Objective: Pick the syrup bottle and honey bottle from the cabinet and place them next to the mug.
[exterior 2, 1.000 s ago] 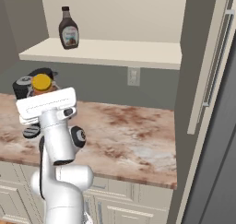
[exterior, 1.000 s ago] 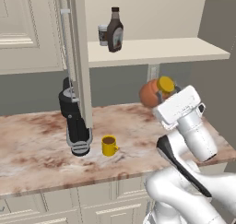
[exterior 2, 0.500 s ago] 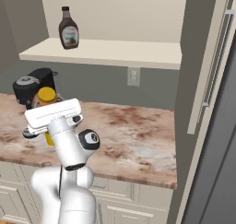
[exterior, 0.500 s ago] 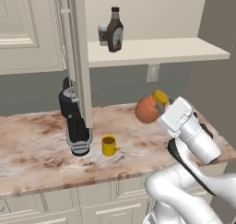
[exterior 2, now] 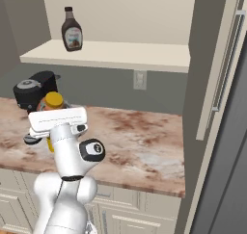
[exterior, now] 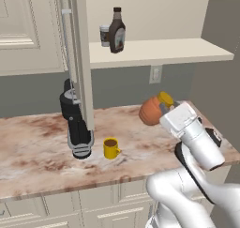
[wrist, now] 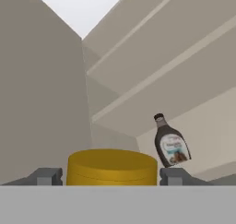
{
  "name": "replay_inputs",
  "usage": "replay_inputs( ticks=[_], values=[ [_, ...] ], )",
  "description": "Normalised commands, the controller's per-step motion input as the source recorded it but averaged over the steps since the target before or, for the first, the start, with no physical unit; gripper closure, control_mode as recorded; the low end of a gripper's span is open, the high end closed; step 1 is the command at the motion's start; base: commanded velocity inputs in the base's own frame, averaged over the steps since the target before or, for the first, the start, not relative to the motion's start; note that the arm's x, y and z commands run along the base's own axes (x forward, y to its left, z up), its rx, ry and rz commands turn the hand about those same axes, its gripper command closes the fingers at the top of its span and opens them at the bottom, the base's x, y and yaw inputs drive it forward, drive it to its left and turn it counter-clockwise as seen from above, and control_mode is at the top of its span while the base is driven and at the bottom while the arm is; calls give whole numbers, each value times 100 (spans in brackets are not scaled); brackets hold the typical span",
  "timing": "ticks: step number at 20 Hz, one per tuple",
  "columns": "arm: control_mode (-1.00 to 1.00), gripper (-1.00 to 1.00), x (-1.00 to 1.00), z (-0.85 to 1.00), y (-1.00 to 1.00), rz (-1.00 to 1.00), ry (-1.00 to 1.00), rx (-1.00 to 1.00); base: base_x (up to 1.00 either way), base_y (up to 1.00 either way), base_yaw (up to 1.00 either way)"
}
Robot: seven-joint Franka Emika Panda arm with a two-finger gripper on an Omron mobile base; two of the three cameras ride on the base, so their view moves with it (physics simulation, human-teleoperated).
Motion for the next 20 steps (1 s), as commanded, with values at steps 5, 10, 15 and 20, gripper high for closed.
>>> replay_inputs(
  ticks=[5,10,15,20],
  values=[
    [-100,100,-3,-100,-13,4,26,-26,0,0,0],
    [-100,100,0,-100,0,10,28,-37,0,0,0],
    [-100,100,0,-100,-25,11,24,-36,0,0,0],
    [-100,100,0,-100,-77,8,26,-24,0,0,0]
  ],
)
